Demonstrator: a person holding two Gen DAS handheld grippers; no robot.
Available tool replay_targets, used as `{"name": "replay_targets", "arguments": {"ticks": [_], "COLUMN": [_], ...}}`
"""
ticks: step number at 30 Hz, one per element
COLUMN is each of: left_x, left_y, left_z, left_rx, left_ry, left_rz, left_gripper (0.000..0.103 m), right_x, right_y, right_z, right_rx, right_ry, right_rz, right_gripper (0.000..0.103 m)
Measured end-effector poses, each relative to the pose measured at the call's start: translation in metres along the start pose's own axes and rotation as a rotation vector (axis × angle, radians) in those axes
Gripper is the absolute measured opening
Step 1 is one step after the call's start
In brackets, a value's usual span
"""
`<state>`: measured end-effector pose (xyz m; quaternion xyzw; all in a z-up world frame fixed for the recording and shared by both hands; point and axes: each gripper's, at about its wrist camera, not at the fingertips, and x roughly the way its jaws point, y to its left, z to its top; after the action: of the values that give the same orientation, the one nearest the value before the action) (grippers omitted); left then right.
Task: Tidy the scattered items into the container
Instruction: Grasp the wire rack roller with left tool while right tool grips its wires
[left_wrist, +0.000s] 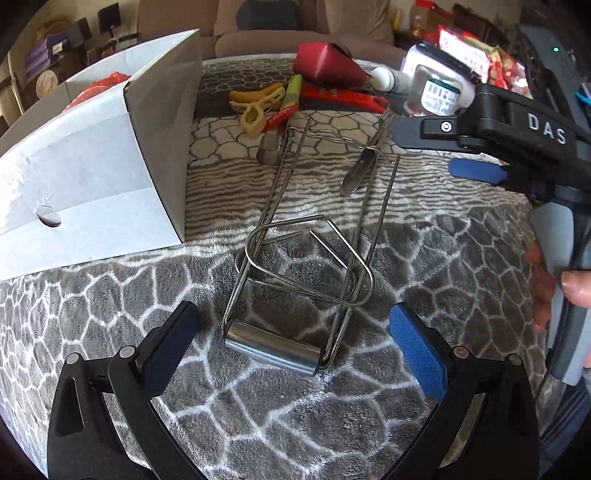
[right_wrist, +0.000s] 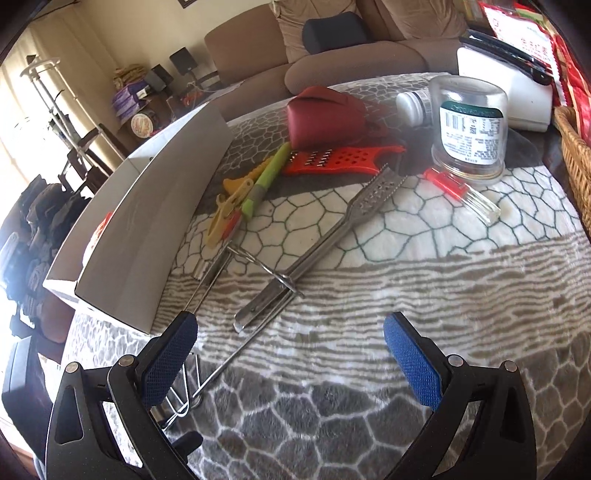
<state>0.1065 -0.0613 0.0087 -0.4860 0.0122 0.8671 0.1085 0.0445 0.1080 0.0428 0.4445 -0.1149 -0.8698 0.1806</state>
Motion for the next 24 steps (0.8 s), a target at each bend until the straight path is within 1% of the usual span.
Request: {"name": "replay_targets", "arguments": {"ticks": [3, 5, 6, 7, 8, 9, 10, 12, 13, 15, 16, 18, 21, 22, 24], "left_x": [-0.001, 0.001, 0.002, 0.002, 0.002, 0.001, -0.001, -0.004, -0.005, -0.008, -0.009, -0.01, -0.012, -0.012, -0.011], "left_y": [0.001, -0.001, -0.003, -0.004, -0.005, -0.005, -0.003, 0.003, 0.006, 0.012, 0.014, 0.014, 0.012, 0.01, 0.006], "left_z": [0.0, -0.001, -0.001, -0.002, -0.002, -0.002, -0.001, -0.001, 0.0, 0.0, -0.001, -0.002, -0.003, -0.003, -0.004], "left_rx": [-0.013, -0.01, -0.009, -0.008, -0.01, -0.015, -0.023, -0.049, -0.064, -0.095, -0.108, -0.109, -0.108, -0.103, -0.084], "left_ry": [-0.021, -0.03, -0.034, -0.036, -0.039, -0.045, -0.05, -0.054, -0.057, -0.065, -0.067, -0.065, -0.057, -0.054, -0.055], "left_rz": [0.001, 0.027, 0.04, 0.048, 0.048, 0.047, 0.042, 0.003, -0.025, -0.091, -0.113, -0.134, -0.178, -0.181, -0.163], "left_gripper": [0.103, 0.103, 0.101, 0.1, 0.098, 0.091, 0.086, 0.083, 0.079, 0.076, 0.075, 0.072, 0.06, 0.06, 0.06], "right_x": [0.013, 0.019, 0.022, 0.024, 0.026, 0.028, 0.029, 0.029, 0.028, 0.025, 0.024, 0.022, 0.023, 0.023, 0.023], "right_y": [0.003, 0.005, 0.008, 0.01, 0.012, 0.015, 0.017, 0.02, 0.02, 0.023, 0.026, 0.032, 0.04, 0.043, 0.049], "right_z": [0.005, 0.004, 0.004, 0.003, 0.001, 0.0, -0.001, -0.004, -0.005, -0.005, -0.005, -0.006, -0.008, -0.009, -0.009], "right_rx": [-0.003, -0.01, -0.018, -0.03, -0.043, -0.056, -0.068, -0.076, -0.074, -0.071, -0.08, -0.105, -0.119, -0.121, -0.124], "right_ry": [0.02, 0.03, 0.04, 0.049, 0.055, 0.063, 0.068, 0.067, 0.062, 0.05, 0.043, 0.031, 0.04, 0.041, 0.038], "right_rz": [-0.011, -0.023, -0.034, -0.038, -0.038, -0.043, -0.045, -0.032, -0.017, 0.022, 0.023, 0.022, 0.054, 0.073, 0.101], "right_gripper": [0.102, 0.096, 0.088, 0.076, 0.069, 0.058, 0.048, 0.041, 0.037, 0.035, 0.035, 0.035, 0.033, 0.033, 0.033]}}
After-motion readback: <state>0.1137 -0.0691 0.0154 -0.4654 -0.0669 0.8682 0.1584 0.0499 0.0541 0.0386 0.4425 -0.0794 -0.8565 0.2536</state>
